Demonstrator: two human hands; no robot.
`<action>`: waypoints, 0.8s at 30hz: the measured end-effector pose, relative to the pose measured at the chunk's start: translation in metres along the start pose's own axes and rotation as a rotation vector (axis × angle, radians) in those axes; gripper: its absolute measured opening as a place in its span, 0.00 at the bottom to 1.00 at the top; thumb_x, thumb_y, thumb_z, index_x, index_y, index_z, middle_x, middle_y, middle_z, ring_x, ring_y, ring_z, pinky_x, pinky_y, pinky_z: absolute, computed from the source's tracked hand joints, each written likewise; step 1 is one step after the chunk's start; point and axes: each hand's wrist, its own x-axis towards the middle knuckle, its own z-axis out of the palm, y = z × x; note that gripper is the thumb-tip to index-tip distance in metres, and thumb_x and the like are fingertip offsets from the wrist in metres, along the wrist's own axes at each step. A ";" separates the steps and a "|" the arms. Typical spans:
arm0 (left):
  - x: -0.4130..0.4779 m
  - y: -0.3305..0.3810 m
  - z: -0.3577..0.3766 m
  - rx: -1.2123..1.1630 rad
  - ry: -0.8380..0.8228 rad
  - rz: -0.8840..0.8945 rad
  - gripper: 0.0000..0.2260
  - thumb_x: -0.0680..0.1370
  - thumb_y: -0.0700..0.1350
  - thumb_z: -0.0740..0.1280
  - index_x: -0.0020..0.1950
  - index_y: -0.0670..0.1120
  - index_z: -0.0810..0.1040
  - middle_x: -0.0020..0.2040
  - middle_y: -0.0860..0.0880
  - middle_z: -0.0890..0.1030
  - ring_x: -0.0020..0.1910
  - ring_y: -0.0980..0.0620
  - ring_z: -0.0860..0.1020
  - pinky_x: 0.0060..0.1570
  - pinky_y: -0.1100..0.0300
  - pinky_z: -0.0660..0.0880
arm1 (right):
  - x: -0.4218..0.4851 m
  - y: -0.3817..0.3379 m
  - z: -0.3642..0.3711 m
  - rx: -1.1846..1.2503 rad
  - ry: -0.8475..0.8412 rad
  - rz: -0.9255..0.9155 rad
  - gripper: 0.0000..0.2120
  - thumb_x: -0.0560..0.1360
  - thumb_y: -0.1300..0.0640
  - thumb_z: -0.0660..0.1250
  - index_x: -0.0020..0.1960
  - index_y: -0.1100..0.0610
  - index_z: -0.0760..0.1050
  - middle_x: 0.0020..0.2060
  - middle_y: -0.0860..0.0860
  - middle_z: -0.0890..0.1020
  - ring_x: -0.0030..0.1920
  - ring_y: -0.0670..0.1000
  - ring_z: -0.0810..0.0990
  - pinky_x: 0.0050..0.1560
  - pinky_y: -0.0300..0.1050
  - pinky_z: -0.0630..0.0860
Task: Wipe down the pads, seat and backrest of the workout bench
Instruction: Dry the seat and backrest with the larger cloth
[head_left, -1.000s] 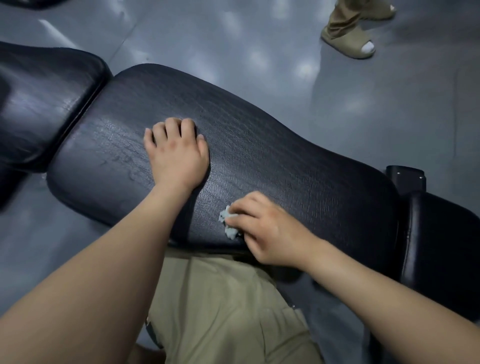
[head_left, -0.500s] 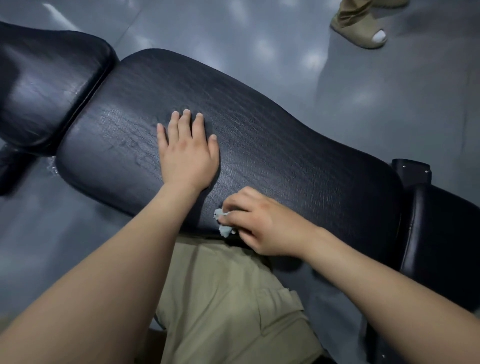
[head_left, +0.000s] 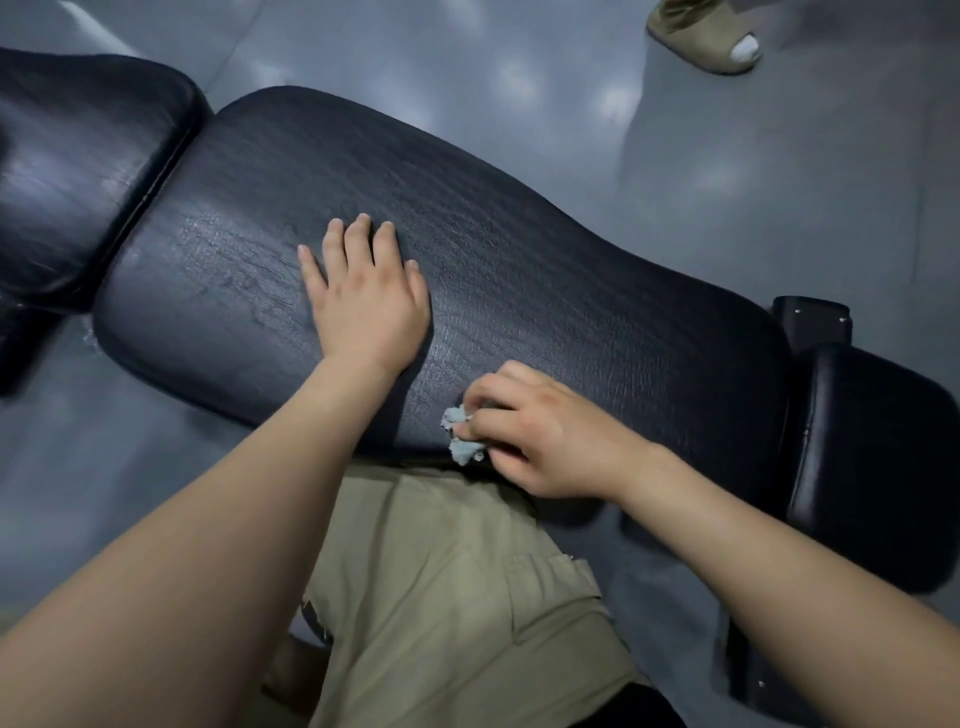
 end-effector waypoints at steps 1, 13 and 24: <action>-0.003 0.006 -0.001 -0.010 0.008 0.015 0.21 0.80 0.52 0.57 0.71 0.44 0.70 0.74 0.43 0.69 0.75 0.39 0.62 0.75 0.34 0.52 | -0.010 0.004 -0.003 0.009 -0.002 0.018 0.09 0.73 0.59 0.67 0.53 0.55 0.81 0.52 0.52 0.77 0.48 0.54 0.72 0.50 0.50 0.73; -0.023 0.047 0.014 0.000 0.051 0.221 0.16 0.79 0.52 0.58 0.62 0.47 0.74 0.65 0.47 0.74 0.66 0.42 0.70 0.73 0.41 0.59 | -0.036 0.060 -0.030 -0.068 0.142 0.073 0.10 0.77 0.59 0.69 0.57 0.57 0.83 0.52 0.53 0.80 0.46 0.55 0.75 0.47 0.49 0.75; -0.025 0.048 0.014 0.008 0.049 0.217 0.15 0.79 0.52 0.58 0.61 0.47 0.75 0.64 0.46 0.75 0.64 0.41 0.71 0.74 0.41 0.59 | -0.052 0.027 -0.011 0.020 0.112 0.091 0.05 0.70 0.64 0.67 0.45 0.62 0.80 0.47 0.55 0.78 0.42 0.55 0.72 0.41 0.52 0.73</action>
